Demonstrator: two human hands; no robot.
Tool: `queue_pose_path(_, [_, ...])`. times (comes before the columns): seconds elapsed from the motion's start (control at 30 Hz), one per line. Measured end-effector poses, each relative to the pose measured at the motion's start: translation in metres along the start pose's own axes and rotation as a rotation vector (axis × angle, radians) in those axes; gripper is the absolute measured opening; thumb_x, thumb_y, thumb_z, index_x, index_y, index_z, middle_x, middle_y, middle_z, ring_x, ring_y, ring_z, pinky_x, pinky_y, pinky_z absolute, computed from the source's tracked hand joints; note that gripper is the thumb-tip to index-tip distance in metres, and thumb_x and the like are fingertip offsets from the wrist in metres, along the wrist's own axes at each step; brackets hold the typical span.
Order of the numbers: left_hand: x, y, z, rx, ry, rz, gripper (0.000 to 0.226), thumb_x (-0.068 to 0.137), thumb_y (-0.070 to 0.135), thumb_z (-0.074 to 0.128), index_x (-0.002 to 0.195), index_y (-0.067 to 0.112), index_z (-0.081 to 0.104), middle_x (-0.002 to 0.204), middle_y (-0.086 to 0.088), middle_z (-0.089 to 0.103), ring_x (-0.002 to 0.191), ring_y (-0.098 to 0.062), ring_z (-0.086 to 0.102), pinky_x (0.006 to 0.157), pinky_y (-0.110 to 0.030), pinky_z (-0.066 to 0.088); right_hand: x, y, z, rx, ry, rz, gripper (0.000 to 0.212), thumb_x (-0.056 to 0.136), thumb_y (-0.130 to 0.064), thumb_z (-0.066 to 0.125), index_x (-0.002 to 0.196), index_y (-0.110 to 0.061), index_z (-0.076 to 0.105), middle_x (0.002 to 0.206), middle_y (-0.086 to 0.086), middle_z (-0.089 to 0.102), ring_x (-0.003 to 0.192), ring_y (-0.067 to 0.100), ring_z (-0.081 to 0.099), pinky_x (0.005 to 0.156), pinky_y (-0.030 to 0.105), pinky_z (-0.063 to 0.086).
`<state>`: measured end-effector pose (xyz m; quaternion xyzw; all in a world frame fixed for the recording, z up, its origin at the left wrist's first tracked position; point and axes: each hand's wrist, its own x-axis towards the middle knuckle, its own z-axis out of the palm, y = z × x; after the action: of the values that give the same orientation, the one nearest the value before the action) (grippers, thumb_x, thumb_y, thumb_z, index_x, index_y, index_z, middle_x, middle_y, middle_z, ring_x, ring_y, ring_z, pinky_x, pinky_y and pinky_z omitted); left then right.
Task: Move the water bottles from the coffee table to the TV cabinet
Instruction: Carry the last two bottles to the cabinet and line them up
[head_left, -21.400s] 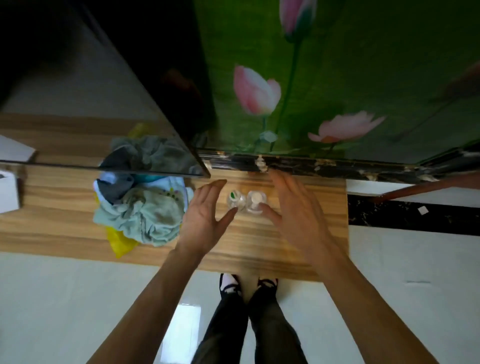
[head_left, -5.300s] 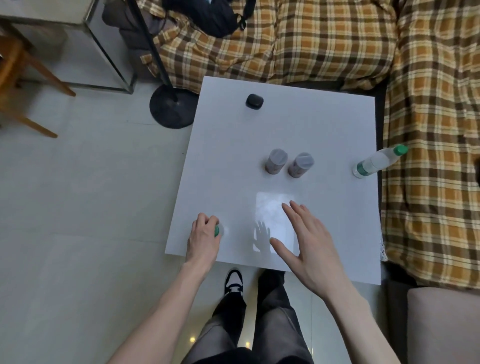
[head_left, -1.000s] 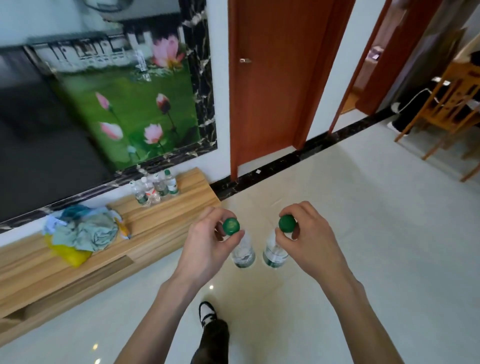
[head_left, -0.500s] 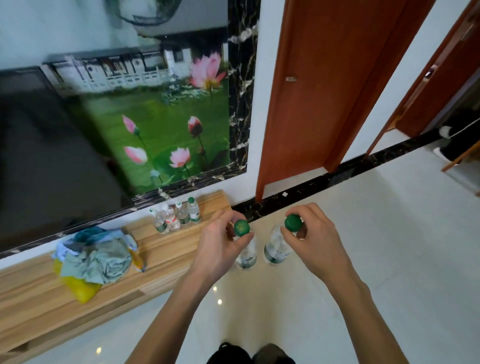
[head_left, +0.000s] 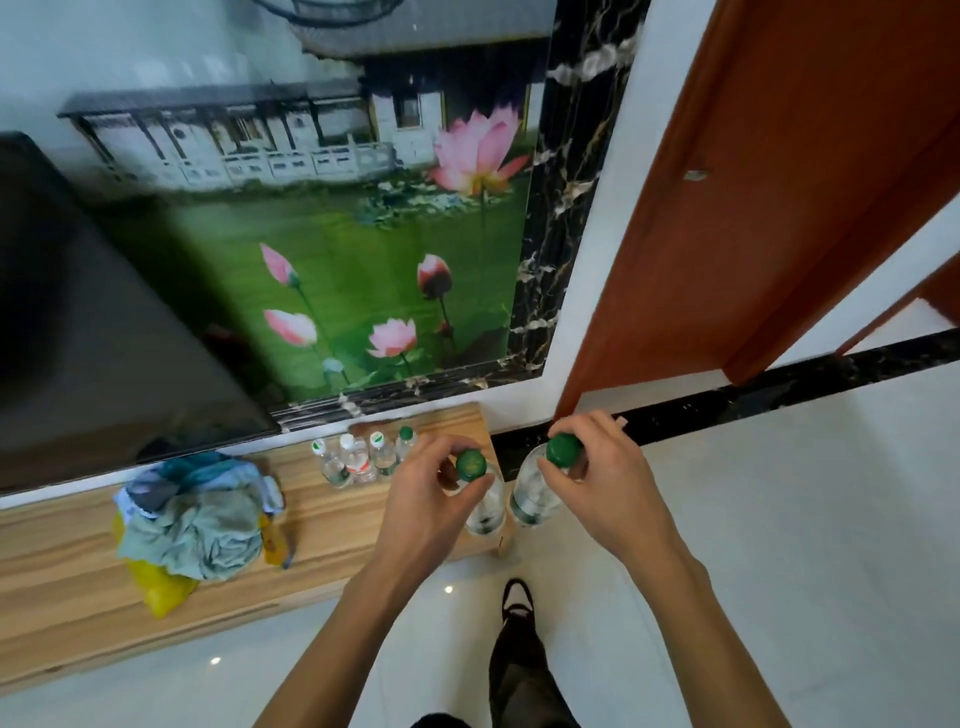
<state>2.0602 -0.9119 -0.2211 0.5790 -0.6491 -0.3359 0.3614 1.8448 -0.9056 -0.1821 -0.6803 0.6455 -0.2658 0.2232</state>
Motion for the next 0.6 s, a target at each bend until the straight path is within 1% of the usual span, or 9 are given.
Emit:
queue_pose_path(0.07, [0.024,-0.005,0.011,-0.001,0.018,-0.049,0.029,0.082,0.025,0.085,0.105,0.033,0.07,0.102,0.019,0.063,0.085,-0.007,0.063,0.076,-0.034,0.058,0.031,0.015,0.004,0.018,-0.031,-0.004,0.022,0.085,-0.027,0.076,0.102,-0.025,0.062,0.1,-0.015,0.051,0.081,0.001,0.054,0.068,0.013,0.042])
queue_pose_path(0.17, [0.059,-0.014,0.026,0.052,0.03,-0.09,0.029,0.082,0.023,0.086,0.104,0.033,0.07,0.1,0.019,0.062,0.084,-0.008,0.063,0.075,-0.031,0.057,0.077,0.037,0.014,0.033,-0.078,-0.003,0.023,0.084,-0.024,0.076,0.103,-0.023,0.063,0.103,-0.011,0.052,0.086,0.007,0.055,0.073,0.028,0.049])
queue_pose_path(0.23, [0.083,-0.026,0.036,0.091,0.034,-0.111,0.029,0.082,0.023,0.085,0.105,0.032,0.07,0.099,0.02,0.061,0.084,-0.008,0.063,0.074,-0.029,0.056,0.103,0.051,0.027,0.057,-0.109,-0.004,0.024,0.085,-0.025,0.076,0.103,-0.024,0.061,0.104,-0.011,0.051,0.086,0.008,0.055,0.073,0.03,0.051])
queue_pose_path(0.33, [0.116,-0.044,0.051,0.144,0.025,-0.104,0.029,0.082,0.021,0.084,0.106,0.028,0.07,0.099,0.018,0.059,0.084,-0.005,0.061,0.075,-0.021,0.053,0.134,0.07,0.052,0.086,-0.144,-0.02,0.023,0.086,-0.026,0.075,0.102,-0.027,0.058,0.104,-0.014,0.047,0.083,0.007,0.055,0.07,0.029,0.05])
queue_pose_path(0.4, [0.137,-0.053,0.061,0.185,0.018,-0.102,0.028,0.083,0.018,0.083,0.107,0.024,0.07,0.1,0.014,0.059,0.084,-0.004,0.059,0.076,-0.017,0.049,0.151,0.081,0.067,0.096,-0.182,-0.005,0.023,0.087,-0.026,0.075,0.103,-0.027,0.058,0.106,-0.015,0.047,0.084,0.007,0.056,0.07,0.029,0.051])
queue_pose_path(0.43, [0.146,-0.058,0.066,0.19,0.017,-0.103,0.028,0.083,0.017,0.083,0.107,0.023,0.07,0.101,0.012,0.06,0.085,-0.005,0.058,0.077,-0.018,0.049,0.16,0.087,0.074,0.101,-0.196,0.005,0.024,0.087,-0.025,0.076,0.104,-0.027,0.058,0.107,-0.015,0.046,0.084,0.006,0.057,0.07,0.027,0.052])
queue_pose_path(0.53, [0.171,-0.081,0.079,0.195,0.009,-0.109,0.027,0.084,0.016,0.081,0.108,0.021,0.07,0.106,0.007,0.061,0.091,-0.011,0.059,0.081,-0.029,0.054,0.186,0.103,0.099,0.112,-0.199,0.017,0.028,0.086,-0.023,0.079,0.104,-0.029,0.058,0.106,-0.02,0.044,0.085,-0.003,0.055,0.068,0.01,0.046])
queue_pose_path(0.57, [0.179,-0.092,0.082,0.2,0.009,-0.113,0.026,0.084,0.015,0.081,0.108,0.02,0.071,0.107,0.006,0.062,0.093,-0.013,0.06,0.082,-0.033,0.055,0.194,0.109,0.109,0.124,-0.204,0.011,0.029,0.085,-0.022,0.079,0.103,-0.029,0.058,0.105,-0.02,0.044,0.086,-0.006,0.055,0.068,0.007,0.044])
queue_pose_path(0.6, [0.185,-0.104,0.086,0.206,0.009,-0.121,0.026,0.084,0.013,0.081,0.108,0.018,0.072,0.108,0.005,0.064,0.094,-0.014,0.061,0.083,-0.035,0.055,0.202,0.116,0.119,0.133,-0.211,0.002,0.028,0.085,-0.02,0.08,0.103,-0.027,0.059,0.105,-0.019,0.046,0.087,-0.007,0.056,0.069,0.006,0.045])
